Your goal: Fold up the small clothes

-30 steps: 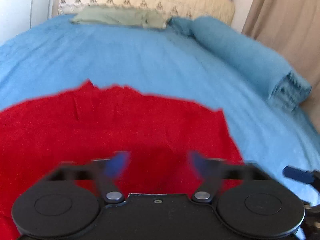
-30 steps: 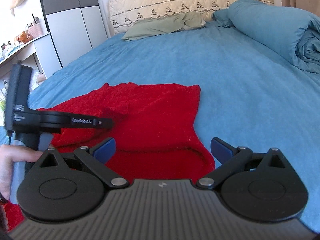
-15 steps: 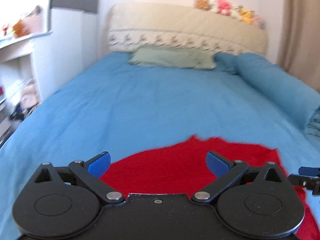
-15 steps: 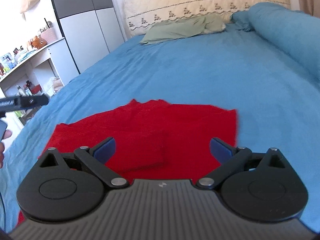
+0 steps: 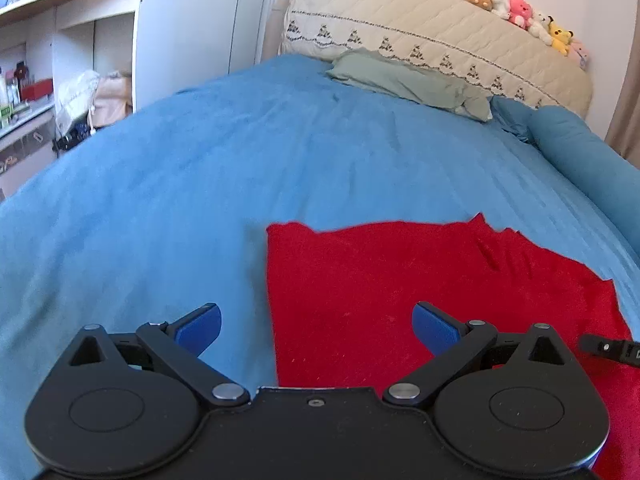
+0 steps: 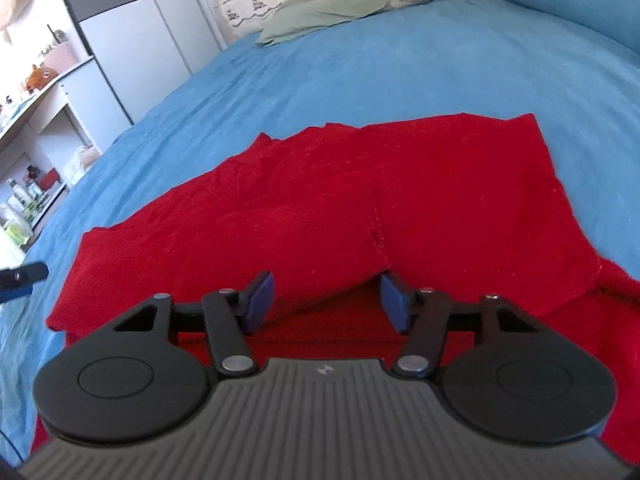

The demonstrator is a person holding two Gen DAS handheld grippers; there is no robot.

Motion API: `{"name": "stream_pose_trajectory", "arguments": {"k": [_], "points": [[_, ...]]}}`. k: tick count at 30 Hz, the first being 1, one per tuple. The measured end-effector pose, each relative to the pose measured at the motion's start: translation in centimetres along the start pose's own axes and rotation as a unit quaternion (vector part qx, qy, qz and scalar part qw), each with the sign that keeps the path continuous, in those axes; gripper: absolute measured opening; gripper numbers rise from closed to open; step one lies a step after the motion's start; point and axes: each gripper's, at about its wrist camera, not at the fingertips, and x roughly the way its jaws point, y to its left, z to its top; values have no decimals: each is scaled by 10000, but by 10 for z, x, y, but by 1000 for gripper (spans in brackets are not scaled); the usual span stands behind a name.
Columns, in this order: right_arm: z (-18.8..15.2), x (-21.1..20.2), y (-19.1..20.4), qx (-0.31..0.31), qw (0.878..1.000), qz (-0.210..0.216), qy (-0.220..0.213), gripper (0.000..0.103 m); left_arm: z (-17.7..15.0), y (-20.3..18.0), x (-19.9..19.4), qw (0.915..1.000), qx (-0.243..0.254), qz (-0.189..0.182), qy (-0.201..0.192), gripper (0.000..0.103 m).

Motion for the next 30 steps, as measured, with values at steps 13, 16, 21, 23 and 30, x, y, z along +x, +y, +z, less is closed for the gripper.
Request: {"name": "stream_pose_trajectory", "arguments": {"k": [13,16,21,23,30], "points": [[4,12,5,182,9986,-476,-113,20,-10,5,14,9998,-32,-86,152,103],[10,6,11,2,9988,-435,-207,20,-8,2,12,9998,42,-94,148,103],[45,-12,11,-163,9982,-246,-522,20,-2,-9,8,9996,237,-138,116,103],[59,-21,7,-277,9968,-300,-688,20,0,-15,8,9993,316,-153,97,103],[78,-43,-43,-344,9923,-741,-928,20,-3,-35,16,9979,577,-205,218,103]]}}
